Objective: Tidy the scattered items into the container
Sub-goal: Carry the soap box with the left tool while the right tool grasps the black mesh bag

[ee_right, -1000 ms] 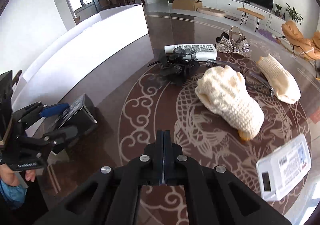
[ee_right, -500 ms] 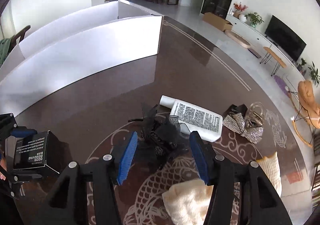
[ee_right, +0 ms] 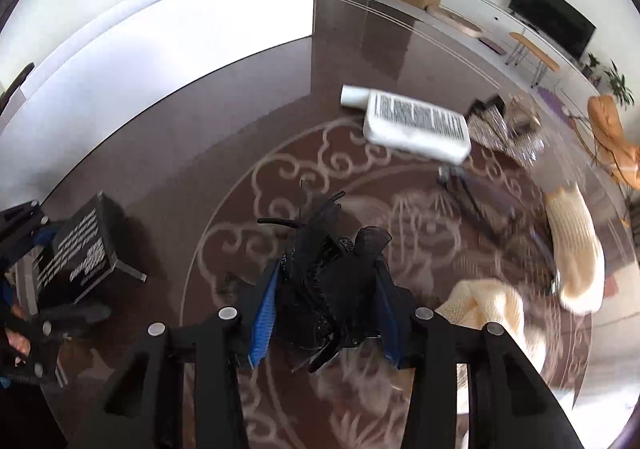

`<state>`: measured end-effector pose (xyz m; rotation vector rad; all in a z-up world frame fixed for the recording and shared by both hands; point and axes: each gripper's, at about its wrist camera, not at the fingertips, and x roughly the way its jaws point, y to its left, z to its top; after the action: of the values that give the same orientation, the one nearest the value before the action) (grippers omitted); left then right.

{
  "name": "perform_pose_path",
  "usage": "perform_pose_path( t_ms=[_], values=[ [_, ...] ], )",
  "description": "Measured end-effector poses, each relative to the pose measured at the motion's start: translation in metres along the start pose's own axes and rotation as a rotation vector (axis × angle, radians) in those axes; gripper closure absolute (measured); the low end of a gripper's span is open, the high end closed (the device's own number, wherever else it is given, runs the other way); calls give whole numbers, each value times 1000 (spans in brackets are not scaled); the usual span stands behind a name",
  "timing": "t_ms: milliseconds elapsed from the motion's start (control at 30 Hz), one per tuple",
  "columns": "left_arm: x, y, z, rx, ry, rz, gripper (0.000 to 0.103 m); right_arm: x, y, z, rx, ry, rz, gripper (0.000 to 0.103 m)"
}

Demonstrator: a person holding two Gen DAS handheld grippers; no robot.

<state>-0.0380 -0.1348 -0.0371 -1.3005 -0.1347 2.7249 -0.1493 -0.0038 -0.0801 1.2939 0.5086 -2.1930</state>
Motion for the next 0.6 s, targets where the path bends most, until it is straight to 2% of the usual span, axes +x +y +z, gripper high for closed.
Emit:
perform_pose_path(
  t_ms=[100,167,333,433,500,600],
  values=[
    [0,-4,-5,13,-16,26,42,-23,14,-43,52,-61,-47,56],
    [3,-8,-4,35,-17,53,41,-29,20,-56,57,-114,-88,55],
    [7,-9,1,45,-6,80,40,-25,14,-57,107,-144,-93,49],
    [10,-13,1,71,5,94,32,-23,7,-59,151,-169,-61,45],
    [11,-17,0,91,9,119,30,-22,6,-62,175,-176,-47,45],
    [11,-15,0,78,10,113,30,-22,9,-61,167,-173,-66,45]
  ],
)
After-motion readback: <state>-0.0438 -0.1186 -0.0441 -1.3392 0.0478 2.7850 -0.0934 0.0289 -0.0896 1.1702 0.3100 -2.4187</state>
